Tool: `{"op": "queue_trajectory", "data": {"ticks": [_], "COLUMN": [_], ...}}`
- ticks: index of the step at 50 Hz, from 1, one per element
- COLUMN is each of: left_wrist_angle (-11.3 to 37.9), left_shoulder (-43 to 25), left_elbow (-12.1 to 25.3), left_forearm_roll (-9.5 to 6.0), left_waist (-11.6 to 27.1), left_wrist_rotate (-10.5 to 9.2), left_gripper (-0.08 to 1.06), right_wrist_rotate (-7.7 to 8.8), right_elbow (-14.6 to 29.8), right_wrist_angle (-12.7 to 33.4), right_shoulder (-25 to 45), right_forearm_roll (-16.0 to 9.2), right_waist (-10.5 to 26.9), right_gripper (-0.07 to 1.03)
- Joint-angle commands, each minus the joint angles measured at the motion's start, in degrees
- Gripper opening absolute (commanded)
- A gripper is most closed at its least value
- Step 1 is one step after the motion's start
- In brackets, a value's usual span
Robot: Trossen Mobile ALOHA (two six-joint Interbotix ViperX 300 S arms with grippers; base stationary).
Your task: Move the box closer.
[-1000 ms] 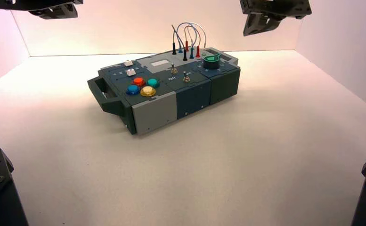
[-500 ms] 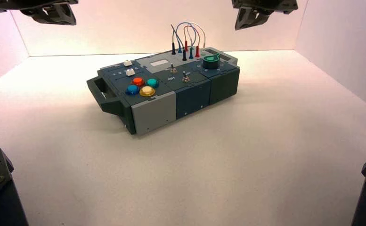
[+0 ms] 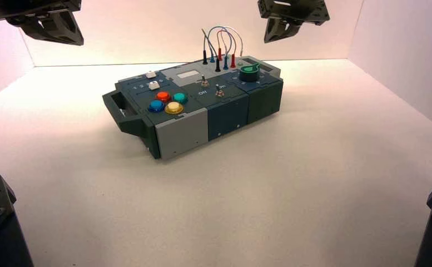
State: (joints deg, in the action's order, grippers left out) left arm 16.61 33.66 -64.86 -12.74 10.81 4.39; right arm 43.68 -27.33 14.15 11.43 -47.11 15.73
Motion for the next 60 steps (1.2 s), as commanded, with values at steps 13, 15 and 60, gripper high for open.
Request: {"op": "queue_trajectory", "data": {"ticks": [13,15,60], "left_wrist_angle": [-1.23,-2.20,-3.87], "left_shoulder": [-8.09,-9.23,-20.30], "left_elbow": [2.29,2.46,3.69], "left_forearm_roll": [-0.18,-0.18,-2.20], "left_waist": [1.49,1.76,6.86], "left_wrist_rotate": [0.26,0.26,-0.62], "left_gripper": [-0.03,-0.03,-0.03], "right_wrist_rotate": [0.26,0.26,0.26], "right_elbow": [5.63,5.98,8.96], "right_wrist_angle": [2.02,2.20,4.31], "right_shoulder": [3.43,3.96,8.79], "right_forearm_roll": [1.41,1.41,3.08], "right_waist": [-0.09,-0.09,-0.88], "right_gripper": [-0.02,-0.02,-0.02]}}
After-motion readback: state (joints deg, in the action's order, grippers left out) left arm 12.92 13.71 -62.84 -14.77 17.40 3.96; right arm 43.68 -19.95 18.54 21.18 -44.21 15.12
